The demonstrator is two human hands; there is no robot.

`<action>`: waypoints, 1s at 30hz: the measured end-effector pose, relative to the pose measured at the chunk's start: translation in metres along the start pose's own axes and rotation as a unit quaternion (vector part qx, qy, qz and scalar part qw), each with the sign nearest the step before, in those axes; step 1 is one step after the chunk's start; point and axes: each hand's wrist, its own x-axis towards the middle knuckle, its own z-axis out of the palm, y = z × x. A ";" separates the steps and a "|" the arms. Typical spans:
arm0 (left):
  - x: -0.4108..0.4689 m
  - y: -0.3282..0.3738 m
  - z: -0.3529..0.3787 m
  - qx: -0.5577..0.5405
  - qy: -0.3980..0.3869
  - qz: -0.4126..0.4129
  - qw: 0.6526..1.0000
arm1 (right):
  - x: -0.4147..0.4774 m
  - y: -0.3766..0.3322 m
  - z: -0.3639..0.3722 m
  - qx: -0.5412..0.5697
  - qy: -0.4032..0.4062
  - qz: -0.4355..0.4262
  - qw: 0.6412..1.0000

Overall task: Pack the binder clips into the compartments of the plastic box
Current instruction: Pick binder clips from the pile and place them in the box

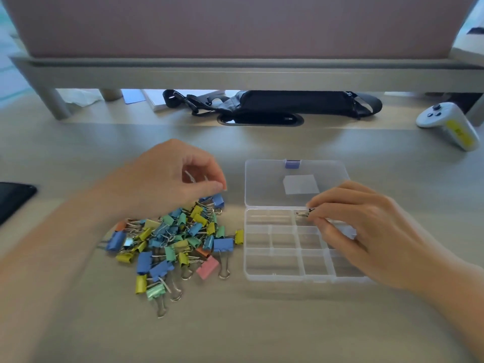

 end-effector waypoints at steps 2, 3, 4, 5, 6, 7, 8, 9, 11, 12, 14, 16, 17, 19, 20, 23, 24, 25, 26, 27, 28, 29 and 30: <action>-0.003 -0.005 0.000 0.026 -0.057 0.006 0.998 | 0.000 0.000 0.000 0.005 0.002 0.001 1.000; -0.004 -0.005 -0.001 0.031 -0.076 0.009 0.997 | 0.000 -0.001 0.000 0.007 0.003 0.001 1.000; -0.004 -0.006 -0.003 0.034 -0.089 0.015 0.995 | 0.000 -0.001 0.000 0.009 0.004 0.001 1.000; -0.004 -0.006 -0.003 0.038 -0.100 0.020 0.994 | 0.001 -0.002 0.000 0.010 0.004 0.002 1.000; -0.004 -0.005 -0.004 0.043 -0.113 0.023 0.992 | 0.001 -0.002 0.001 0.009 0.004 0.003 1.000; -0.005 -0.005 -0.003 0.052 -0.129 0.025 0.990 | 0.001 -0.002 0.001 0.007 0.004 0.005 1.000; -0.006 -0.004 -0.002 0.065 -0.146 0.026 0.987 | 0.001 -0.001 0.001 0.006 0.004 0.006 1.000; -0.007 -0.004 0.000 0.083 -0.159 0.028 0.983 | 0.002 -0.001 0.001 0.005 0.007 0.007 1.000; -0.007 -0.004 0.003 0.116 -0.165 0.032 0.979 | 0.002 -0.001 0.001 0.006 0.012 0.010 1.000; -0.007 -0.003 0.004 0.128 -0.163 0.034 0.978 | 0.002 -0.001 0.002 0.007 0.013 0.012 1.000; -0.007 -0.001 0.005 0.148 -0.158 0.040 0.975 | 0.002 -0.002 0.002 0.011 0.014 0.014 1.000; -0.008 0.000 0.006 0.161 -0.156 0.042 0.974 | 0.002 -0.002 0.002 0.014 0.017 0.017 1.000; -0.008 0.000 0.007 0.163 -0.157 0.043 0.973 | 0.002 -0.002 0.002 0.014 0.018 0.018 1.000; -0.010 -0.001 0.006 0.164 -0.162 0.039 0.972 | 0.002 -0.003 0.002 0.013 0.019 0.020 1.000; -0.010 -0.001 0.006 0.160 -0.164 0.034 0.973 | 0.002 -0.003 0.002 0.012 0.020 0.020 1.000; -0.010 0.000 0.007 0.141 -0.142 0.043 0.979 | 0.001 -0.003 0.003 0.014 0.019 0.020 1.000; -0.010 0.001 0.006 0.134 -0.130 0.048 0.981 | 0.001 -0.002 0.003 0.017 0.019 0.021 0.999; -0.010 0.002 0.004 0.124 -0.118 0.052 0.984 | 0.001 -0.002 0.002 0.020 0.018 0.021 0.999; -0.010 0.003 0.001 0.103 -0.105 0.055 0.988 | 0.001 -0.002 0.002 0.022 0.018 0.021 0.999; -0.009 0.005 -0.002 0.062 -0.094 0.056 0.992 | 0.001 -0.002 0.002 0.023 0.016 0.021 0.999; -0.009 0.008 -0.006 0.001 -0.086 0.052 0.995 | 0.001 -0.002 0.002 0.023 0.013 0.022 0.999; -0.009 0.011 -0.008 -0.069 -0.078 0.045 0.994 | 0.001 -0.002 0.003 0.025 0.010 0.023 0.999; -0.009 0.015 -0.009 -0.124 -0.064 0.039 0.989 | 0.000 -0.001 0.003 0.026 0.007 0.024 0.999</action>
